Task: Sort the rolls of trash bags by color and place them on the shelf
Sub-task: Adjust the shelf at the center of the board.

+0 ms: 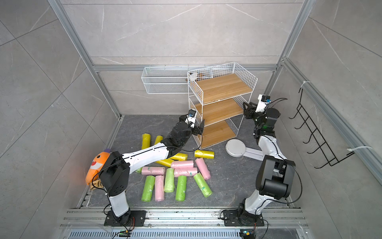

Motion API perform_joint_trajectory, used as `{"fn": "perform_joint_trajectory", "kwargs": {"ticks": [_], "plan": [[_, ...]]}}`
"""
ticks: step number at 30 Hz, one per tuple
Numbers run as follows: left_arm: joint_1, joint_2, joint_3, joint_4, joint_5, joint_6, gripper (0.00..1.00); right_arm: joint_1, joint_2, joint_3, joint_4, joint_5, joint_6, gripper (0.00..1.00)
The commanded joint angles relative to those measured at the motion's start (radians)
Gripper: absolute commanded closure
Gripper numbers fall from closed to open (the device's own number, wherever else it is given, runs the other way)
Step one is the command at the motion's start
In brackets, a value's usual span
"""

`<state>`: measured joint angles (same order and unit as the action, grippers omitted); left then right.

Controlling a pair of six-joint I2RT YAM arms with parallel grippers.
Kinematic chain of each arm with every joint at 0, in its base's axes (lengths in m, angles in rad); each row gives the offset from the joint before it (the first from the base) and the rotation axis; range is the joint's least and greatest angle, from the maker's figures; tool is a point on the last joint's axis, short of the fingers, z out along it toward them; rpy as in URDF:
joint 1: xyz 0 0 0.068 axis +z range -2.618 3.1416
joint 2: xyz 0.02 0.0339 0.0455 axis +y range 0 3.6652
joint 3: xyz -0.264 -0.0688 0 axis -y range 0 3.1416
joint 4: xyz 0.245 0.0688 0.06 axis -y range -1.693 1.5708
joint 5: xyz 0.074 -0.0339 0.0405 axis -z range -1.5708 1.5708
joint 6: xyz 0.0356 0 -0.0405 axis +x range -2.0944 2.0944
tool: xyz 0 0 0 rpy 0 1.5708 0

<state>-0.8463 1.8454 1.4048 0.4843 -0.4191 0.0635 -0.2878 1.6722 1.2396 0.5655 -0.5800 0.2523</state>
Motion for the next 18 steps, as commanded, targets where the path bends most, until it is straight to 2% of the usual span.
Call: {"fn": "perform_joint_trajectory", "kwargs": {"ticks": [1, 8, 18], "plan": [[0.015, 0.010, 0.029, 0.045, -0.069, 0.001, 0.03, 0.011, 0.004, 0.038, 0.021, -0.036, 0.008, 0.57], [0.050, -0.006, 0.004, 0.034, -0.081, -0.032, 0.03, 0.037, -0.069, -0.020, 0.017, -0.040, 0.001, 0.70], [0.123, -0.071, -0.084, 0.043, -0.073, -0.070, 0.03, 0.111, -0.209, -0.168, 0.012, 0.005, 0.005, 0.75]]}}
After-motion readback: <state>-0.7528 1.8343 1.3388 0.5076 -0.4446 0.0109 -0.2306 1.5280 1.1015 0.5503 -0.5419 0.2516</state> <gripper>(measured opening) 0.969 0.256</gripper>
